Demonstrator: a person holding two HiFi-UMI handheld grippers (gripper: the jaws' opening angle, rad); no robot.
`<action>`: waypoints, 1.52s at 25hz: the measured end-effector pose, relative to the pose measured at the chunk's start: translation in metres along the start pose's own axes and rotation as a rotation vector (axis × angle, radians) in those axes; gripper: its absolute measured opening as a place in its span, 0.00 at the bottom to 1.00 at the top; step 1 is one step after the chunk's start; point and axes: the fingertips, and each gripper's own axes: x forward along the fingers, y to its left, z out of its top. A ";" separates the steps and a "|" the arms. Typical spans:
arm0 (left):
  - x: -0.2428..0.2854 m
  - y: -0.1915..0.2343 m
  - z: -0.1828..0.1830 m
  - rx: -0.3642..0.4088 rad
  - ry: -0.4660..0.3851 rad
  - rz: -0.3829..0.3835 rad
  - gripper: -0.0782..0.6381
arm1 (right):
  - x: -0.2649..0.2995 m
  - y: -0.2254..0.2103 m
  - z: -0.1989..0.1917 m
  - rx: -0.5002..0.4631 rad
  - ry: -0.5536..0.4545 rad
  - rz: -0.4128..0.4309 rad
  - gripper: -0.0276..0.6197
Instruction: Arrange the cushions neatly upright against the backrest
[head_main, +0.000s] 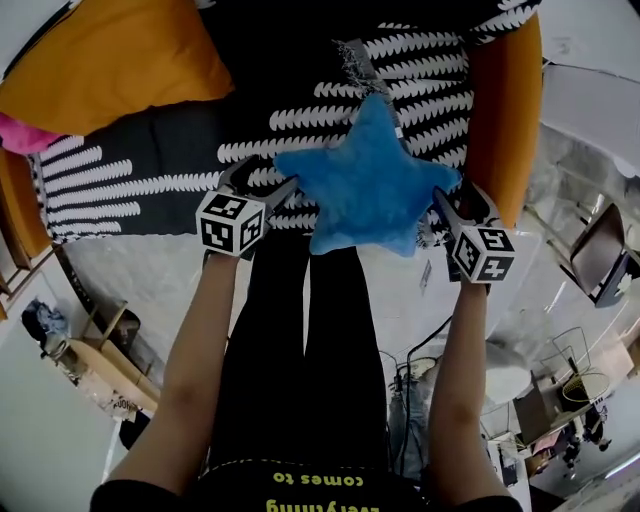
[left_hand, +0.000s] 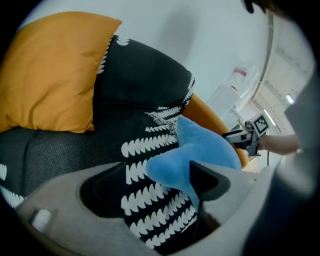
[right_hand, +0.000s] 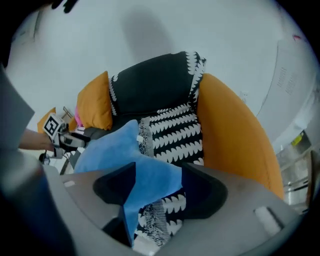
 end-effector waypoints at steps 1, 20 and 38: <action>0.003 -0.001 -0.001 -0.020 0.004 -0.020 0.69 | 0.002 -0.002 0.000 0.042 -0.005 0.027 0.51; 0.056 -0.042 -0.013 -0.083 0.146 -0.283 0.91 | 0.051 -0.021 -0.017 0.417 0.067 0.195 0.72; -0.011 -0.038 0.070 -0.024 -0.118 -0.195 0.27 | -0.011 0.006 0.040 0.471 -0.203 0.173 0.11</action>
